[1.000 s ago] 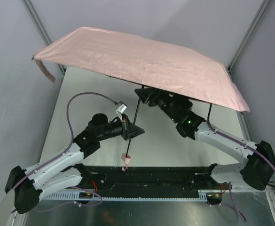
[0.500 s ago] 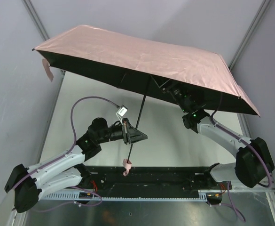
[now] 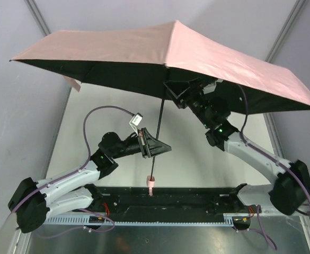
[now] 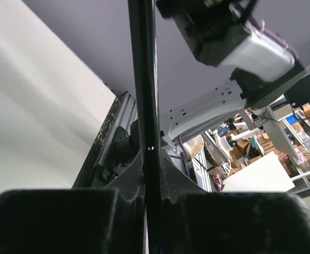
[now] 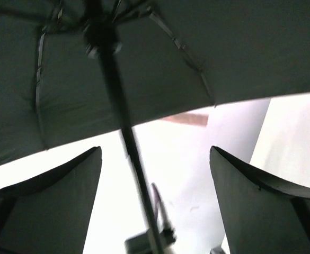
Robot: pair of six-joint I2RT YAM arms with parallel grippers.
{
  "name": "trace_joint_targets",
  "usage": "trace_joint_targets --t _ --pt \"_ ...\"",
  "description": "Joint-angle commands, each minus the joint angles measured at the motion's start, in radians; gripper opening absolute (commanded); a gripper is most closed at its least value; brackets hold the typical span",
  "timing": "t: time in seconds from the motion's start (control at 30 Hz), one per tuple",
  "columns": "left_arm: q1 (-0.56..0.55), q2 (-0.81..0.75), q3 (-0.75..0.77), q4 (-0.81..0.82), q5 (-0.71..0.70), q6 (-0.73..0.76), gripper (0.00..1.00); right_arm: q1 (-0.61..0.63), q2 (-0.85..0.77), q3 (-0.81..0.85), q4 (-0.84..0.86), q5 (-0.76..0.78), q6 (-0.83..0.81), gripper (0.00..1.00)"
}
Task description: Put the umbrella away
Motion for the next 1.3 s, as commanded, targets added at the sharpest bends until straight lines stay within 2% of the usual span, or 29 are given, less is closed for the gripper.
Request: trace_joint_targets --t 0.0,0.17,0.43,0.53,0.7,0.8,0.97,1.27 --pt "0.016 0.001 0.098 0.193 -0.03 0.041 0.0 0.064 -0.208 0.057 -0.231 0.093 -0.102 0.89" --pt "0.019 0.057 0.159 0.218 0.068 0.012 0.0 -0.001 -0.22 0.051 -0.236 -0.007 -0.035 0.91" --pt "-0.007 0.054 0.123 0.321 0.137 -0.038 0.0 -0.065 -0.04 0.062 0.187 -0.095 0.035 0.89" --pt "-0.013 0.056 0.104 0.332 0.139 -0.046 0.0 -0.078 0.009 0.083 0.294 -0.115 0.028 0.88" --pt "-0.015 0.077 0.077 0.347 0.137 -0.058 0.0 -0.09 0.051 0.108 0.362 -0.15 0.008 0.85" --pt "-0.016 0.084 0.07 0.359 0.137 -0.066 0.0 -0.089 0.053 0.102 0.375 -0.172 -0.006 0.79" --pt "-0.019 0.091 0.064 0.368 0.135 -0.069 0.0 -0.088 0.052 0.065 0.452 -0.13 -0.018 0.81" --pt "-0.042 0.138 0.007 0.369 0.101 -0.083 0.0 -0.079 0.084 0.159 0.372 -0.096 -0.075 0.81"
